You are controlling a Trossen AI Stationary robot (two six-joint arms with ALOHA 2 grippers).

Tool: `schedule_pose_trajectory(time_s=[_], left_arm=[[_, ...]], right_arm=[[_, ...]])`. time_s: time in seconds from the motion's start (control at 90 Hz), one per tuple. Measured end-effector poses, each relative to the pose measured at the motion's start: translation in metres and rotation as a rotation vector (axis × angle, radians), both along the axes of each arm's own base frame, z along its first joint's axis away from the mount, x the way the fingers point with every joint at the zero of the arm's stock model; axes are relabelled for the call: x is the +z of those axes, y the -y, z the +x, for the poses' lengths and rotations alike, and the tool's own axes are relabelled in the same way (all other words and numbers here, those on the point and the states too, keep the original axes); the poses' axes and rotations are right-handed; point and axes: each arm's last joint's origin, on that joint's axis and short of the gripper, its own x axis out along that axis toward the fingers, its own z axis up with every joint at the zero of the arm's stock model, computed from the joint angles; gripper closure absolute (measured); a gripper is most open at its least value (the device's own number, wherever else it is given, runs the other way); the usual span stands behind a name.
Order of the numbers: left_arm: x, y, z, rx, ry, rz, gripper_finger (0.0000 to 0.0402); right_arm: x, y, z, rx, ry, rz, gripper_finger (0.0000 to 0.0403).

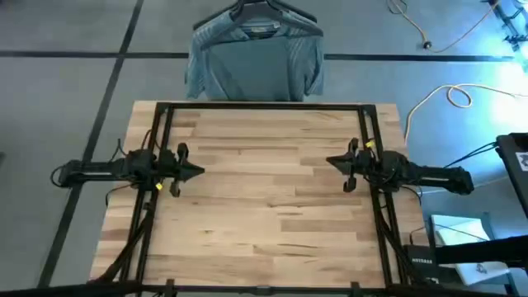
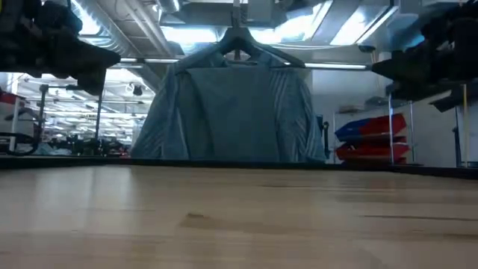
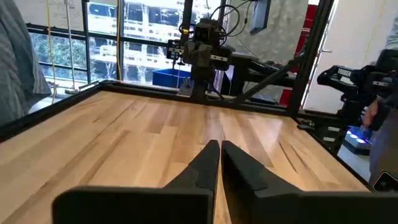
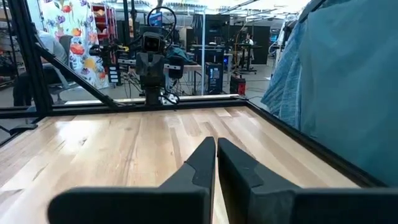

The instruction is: Unhang clothes

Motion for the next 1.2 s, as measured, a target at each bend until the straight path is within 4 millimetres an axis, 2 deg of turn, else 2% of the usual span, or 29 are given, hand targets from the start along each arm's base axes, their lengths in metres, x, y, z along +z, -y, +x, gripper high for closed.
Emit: schedule_pose_trajectory(time_s=[0.244, 0.4, 0.589, 0.811, 0.922, 1.067, 1.2], left_arm=[[0.0, 0.0, 0.0, 0.0, 0.0, 0.004, 0.0402], [0.003, -0.005, -0.001, 0.151, 0.018, 0.14, 0.0402], [0.025, -0.006, -0.004, 0.193, 0.248, 0.106, 0.0402], [0.034, -0.008, -0.008, 0.296, 0.339, 0.137, 0.0402], [0.041, -0.009, -0.011, 0.33, 0.425, 0.06, 0.0402], [0.052, -0.018, -0.02, 0.602, 0.526, -0.234, 0.0402], [0.073, -0.018, -0.024, 0.633, 0.544, -0.186, 0.0402]], right_arm=[[0.001, 0.0, 0.0, -0.007, 0.009, 0.012, 0.0402], [-0.002, 0.001, 0.001, -0.013, 0.013, 0.211, 0.0402], [-0.007, 0.003, 0.005, -0.102, -0.021, 0.324, 0.0402], [-0.014, 0.004, 0.009, -0.131, -0.088, 0.334, 0.0402], [-0.014, 0.004, 0.01, -0.129, -0.091, 0.336, 0.0402], [-0.014, 0.004, 0.01, -0.129, -0.097, 0.336, 0.0402], [-0.014, 0.004, 0.01, -0.125, -0.091, 0.336, 0.0402]])
